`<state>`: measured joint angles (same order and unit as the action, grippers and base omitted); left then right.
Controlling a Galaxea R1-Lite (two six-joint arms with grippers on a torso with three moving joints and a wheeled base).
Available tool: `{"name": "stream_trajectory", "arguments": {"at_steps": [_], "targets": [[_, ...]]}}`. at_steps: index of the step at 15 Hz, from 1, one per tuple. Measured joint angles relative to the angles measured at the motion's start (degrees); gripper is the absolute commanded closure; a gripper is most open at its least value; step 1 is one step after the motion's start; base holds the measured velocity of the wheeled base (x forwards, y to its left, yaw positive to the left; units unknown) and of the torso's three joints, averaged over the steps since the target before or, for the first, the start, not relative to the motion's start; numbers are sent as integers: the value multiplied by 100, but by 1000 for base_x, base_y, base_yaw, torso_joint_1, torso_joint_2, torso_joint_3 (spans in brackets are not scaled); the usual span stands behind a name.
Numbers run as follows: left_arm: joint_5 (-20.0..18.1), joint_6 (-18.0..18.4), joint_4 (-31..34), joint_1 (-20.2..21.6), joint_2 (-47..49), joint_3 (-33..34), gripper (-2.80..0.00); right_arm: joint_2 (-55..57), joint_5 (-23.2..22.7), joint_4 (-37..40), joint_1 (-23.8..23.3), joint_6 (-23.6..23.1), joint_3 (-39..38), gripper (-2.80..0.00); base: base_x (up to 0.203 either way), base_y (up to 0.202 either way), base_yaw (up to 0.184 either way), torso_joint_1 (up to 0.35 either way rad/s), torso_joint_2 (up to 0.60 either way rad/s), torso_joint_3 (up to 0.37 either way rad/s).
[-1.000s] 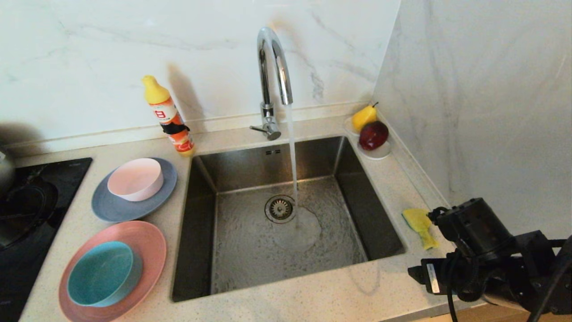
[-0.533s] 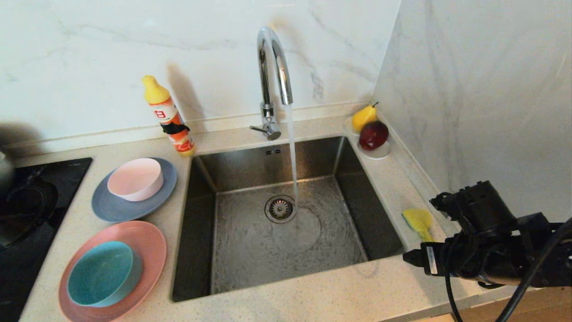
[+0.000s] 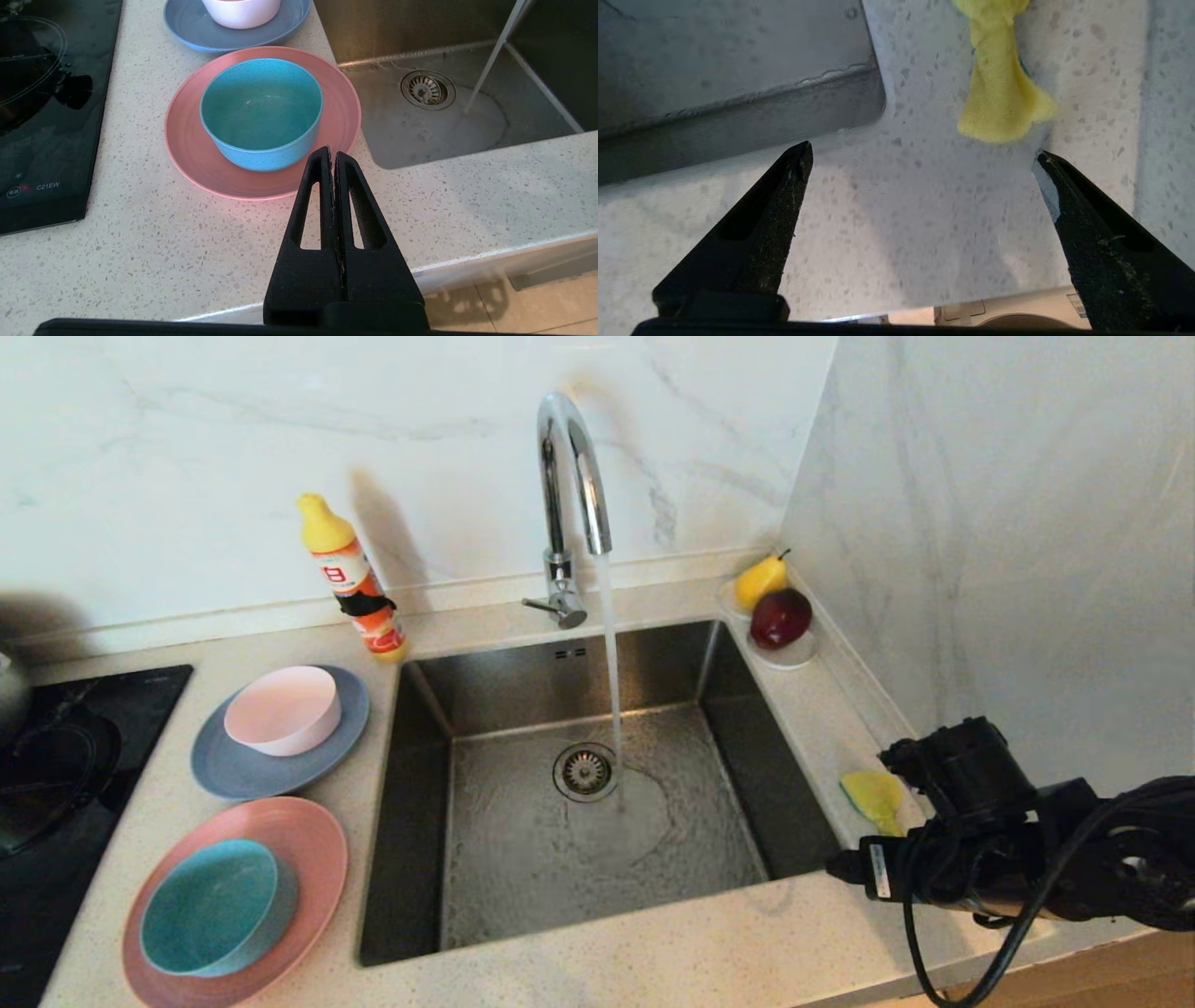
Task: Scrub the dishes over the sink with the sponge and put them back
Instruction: Pick up a bowl and the sponge
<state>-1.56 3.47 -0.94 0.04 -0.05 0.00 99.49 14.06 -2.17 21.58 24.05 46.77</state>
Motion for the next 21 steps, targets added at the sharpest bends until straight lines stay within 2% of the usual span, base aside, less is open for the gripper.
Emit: {"name": "stream_trajectory", "arguments": {"at_steps": [13, 14, 15, 21], "targets": [[0, 1, 1, -1, 0, 0, 0, 239, -30, -89, -370, -429, 442, -280, 0, 0, 0, 0, 0, 0], [0, 1, 0, -1, 0, 0, 0, 233, -37, -72, -372, -429, 452, -20, 0, 0, 0, 0, 0, 0], [0, 2, 0, -1, 0, 0, 0, 227, -37, -42, -375, -431, 450, 0, 0, 0, 0, 0, 0, 0], [0, 2, 0, -1, 0, 0, 0, 222, -30, -85, -376, -422, 386, 0, 0, 0, 0, 0, 0, 0]]}}
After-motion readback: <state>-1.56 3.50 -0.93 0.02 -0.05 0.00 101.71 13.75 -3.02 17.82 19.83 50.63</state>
